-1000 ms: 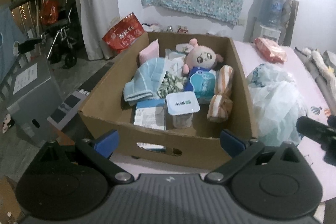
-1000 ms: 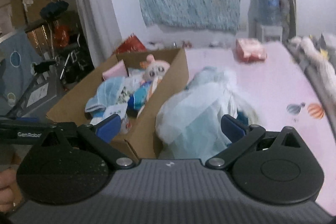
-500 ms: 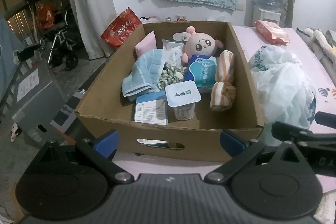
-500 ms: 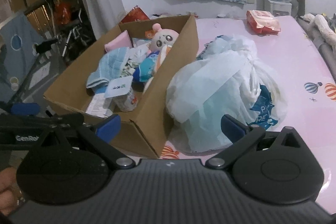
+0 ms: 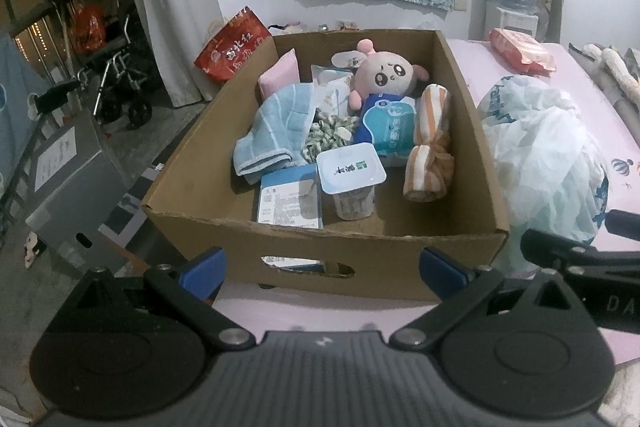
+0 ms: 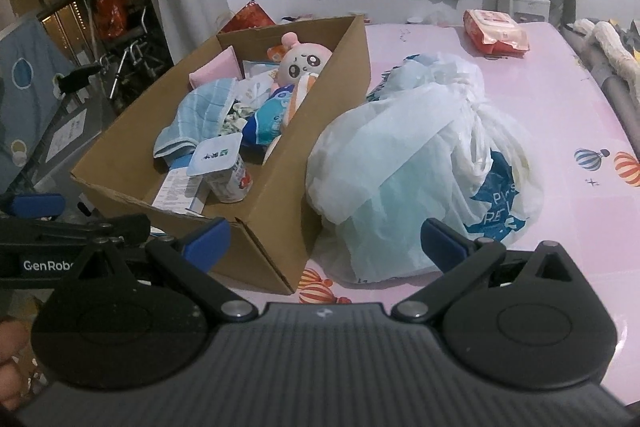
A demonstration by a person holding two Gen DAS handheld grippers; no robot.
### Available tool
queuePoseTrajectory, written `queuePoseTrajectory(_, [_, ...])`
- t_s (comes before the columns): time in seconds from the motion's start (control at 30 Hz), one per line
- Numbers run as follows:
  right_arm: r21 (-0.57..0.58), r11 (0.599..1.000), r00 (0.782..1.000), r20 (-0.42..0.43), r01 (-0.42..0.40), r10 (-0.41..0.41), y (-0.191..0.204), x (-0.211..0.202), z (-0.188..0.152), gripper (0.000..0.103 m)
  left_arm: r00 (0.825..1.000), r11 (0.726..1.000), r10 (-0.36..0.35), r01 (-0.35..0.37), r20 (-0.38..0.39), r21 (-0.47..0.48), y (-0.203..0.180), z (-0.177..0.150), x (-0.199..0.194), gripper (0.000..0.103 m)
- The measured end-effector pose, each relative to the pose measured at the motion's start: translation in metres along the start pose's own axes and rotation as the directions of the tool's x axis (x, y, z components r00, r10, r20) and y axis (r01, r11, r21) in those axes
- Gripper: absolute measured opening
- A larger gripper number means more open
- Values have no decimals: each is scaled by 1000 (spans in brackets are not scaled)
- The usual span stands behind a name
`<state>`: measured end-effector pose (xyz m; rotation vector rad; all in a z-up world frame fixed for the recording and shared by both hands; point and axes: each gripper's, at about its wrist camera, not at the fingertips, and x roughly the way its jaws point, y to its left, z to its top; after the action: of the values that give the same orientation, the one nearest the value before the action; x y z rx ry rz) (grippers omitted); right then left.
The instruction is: Organize soft objects
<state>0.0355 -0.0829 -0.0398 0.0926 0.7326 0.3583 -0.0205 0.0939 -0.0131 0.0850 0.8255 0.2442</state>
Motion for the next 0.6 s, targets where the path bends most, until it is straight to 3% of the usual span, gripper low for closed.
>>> queuePoseTrajectory(0.6, [-2,1000,1000,-19,10,-10,0,2,-2,102,999,1000,-22,21,-38,-18,0,-3,5,103])
